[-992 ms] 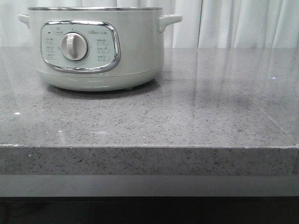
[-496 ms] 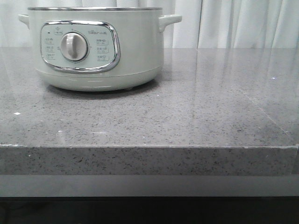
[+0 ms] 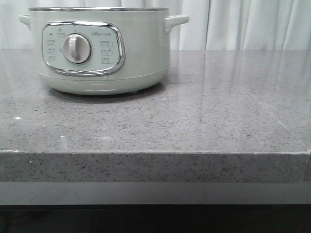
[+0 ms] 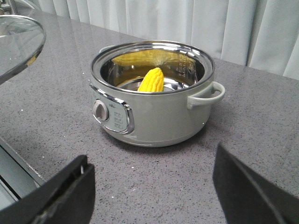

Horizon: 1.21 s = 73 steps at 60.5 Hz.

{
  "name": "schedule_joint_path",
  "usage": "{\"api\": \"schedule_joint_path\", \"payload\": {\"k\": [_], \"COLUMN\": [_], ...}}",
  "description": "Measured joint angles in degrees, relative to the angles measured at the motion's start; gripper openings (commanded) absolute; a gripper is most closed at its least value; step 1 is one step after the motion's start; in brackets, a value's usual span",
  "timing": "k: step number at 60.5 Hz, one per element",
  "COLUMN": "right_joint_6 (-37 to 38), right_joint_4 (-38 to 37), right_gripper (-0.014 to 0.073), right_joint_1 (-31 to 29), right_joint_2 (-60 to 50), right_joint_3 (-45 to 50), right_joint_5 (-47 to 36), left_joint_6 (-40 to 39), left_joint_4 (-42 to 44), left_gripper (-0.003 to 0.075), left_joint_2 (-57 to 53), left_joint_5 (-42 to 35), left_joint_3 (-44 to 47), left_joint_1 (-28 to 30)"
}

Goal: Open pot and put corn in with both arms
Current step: 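Withdraw the open right gripper away from the pot, then lower the glass lid onto the pot with the left gripper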

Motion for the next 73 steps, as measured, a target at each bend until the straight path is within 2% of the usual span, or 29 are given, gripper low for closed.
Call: {"api": "schedule_joint_path", "payload": {"k": [32, 44, 52, 73], "right_joint_6": [0.0, 0.0, 0.0, 0.0], "right_joint_4": [0.1, 0.1, 0.1, 0.1], "right_gripper": [0.0545, 0.0545, 0.0545, 0.0545], "right_joint_1": [0.0, 0.0, 0.0, 0.0], "right_joint_2": [0.0, 0.0, 0.0, 0.0], "right_joint_3": [0.2, 0.2, 0.2, 0.2], "right_joint_5": [0.1, 0.1, 0.1, 0.1], "left_joint_6": [0.0, 0.0, 0.0, 0.0], "left_joint_4": [0.0, -0.2, -1.1, -1.3], "left_gripper": [0.0207, 0.0207, 0.0207, 0.0207], "left_joint_2": [0.0, 1.9, 7.1, 28.8], "left_joint_5": [-0.3, -6.9, -9.8, -11.9], "left_joint_3": [0.0, 0.0, -2.4, -17.4], "left_joint_1": [0.0, 0.0, 0.0, 0.0]}}
